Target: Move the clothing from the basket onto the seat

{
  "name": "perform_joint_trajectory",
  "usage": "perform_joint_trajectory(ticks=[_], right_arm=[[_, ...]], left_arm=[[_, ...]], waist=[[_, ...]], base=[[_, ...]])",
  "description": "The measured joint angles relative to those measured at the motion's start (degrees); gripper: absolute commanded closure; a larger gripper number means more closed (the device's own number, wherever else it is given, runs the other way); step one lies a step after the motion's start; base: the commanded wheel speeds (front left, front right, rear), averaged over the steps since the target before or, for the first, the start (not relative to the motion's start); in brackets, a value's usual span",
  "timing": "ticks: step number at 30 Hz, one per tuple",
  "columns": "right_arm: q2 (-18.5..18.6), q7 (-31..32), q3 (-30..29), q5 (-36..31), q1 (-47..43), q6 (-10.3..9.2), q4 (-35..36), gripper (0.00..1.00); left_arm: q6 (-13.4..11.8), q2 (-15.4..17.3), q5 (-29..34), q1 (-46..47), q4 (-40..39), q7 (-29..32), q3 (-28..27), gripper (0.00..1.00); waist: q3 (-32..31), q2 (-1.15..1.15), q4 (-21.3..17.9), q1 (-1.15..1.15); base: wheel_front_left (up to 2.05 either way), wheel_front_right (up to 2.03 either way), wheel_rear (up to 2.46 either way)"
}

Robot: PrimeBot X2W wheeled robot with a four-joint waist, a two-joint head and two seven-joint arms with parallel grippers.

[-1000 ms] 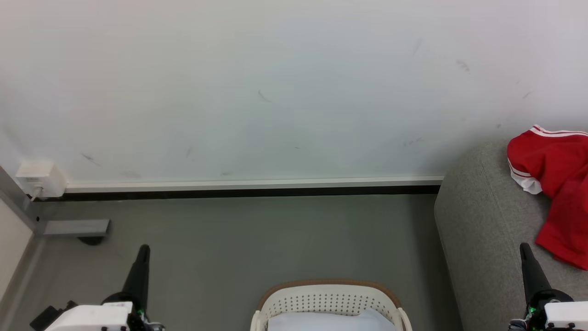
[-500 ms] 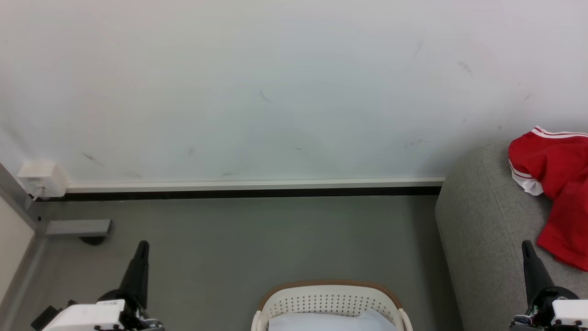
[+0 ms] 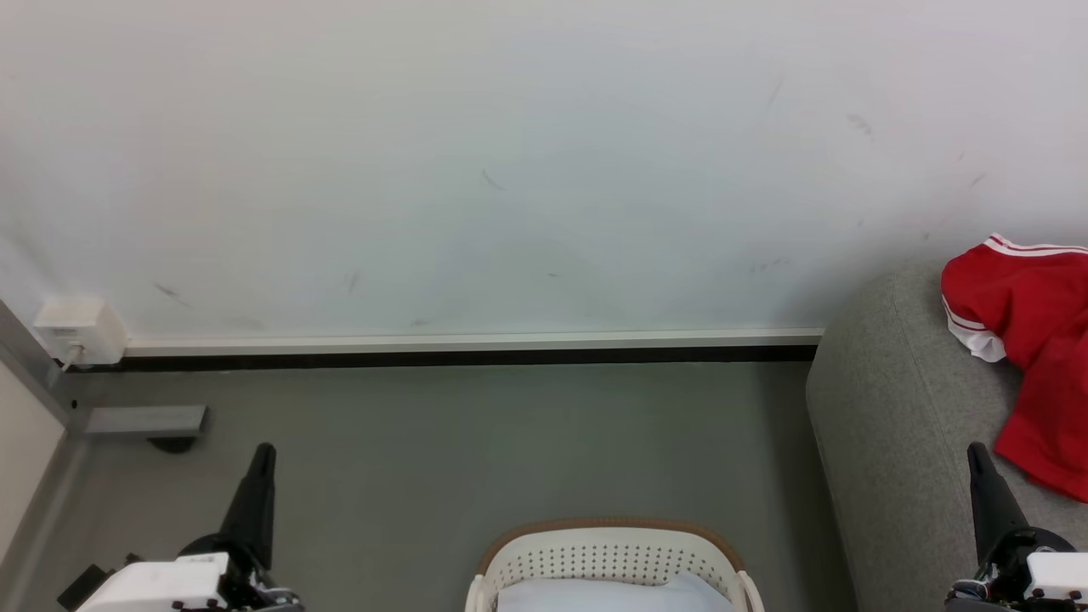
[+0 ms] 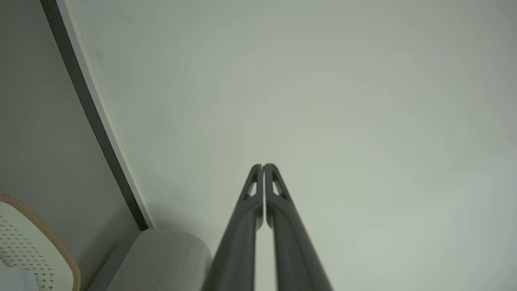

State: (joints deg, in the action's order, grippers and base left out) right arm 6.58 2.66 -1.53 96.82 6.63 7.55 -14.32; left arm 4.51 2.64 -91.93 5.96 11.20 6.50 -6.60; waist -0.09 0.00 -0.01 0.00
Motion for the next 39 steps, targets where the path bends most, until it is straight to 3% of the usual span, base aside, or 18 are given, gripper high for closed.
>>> perform_joint_trajectory(ticks=[39], right_arm=[[0.83,-0.98,1.21,0.68,0.01,0.00,0.03,1.00]], left_arm=[[0.01,0.01,-0.01,0.01,0.00,0.00,0.00,1.00]], waist=[[0.00,0.00,0.00,0.00]], base=[[0.00,0.00,0.00]])
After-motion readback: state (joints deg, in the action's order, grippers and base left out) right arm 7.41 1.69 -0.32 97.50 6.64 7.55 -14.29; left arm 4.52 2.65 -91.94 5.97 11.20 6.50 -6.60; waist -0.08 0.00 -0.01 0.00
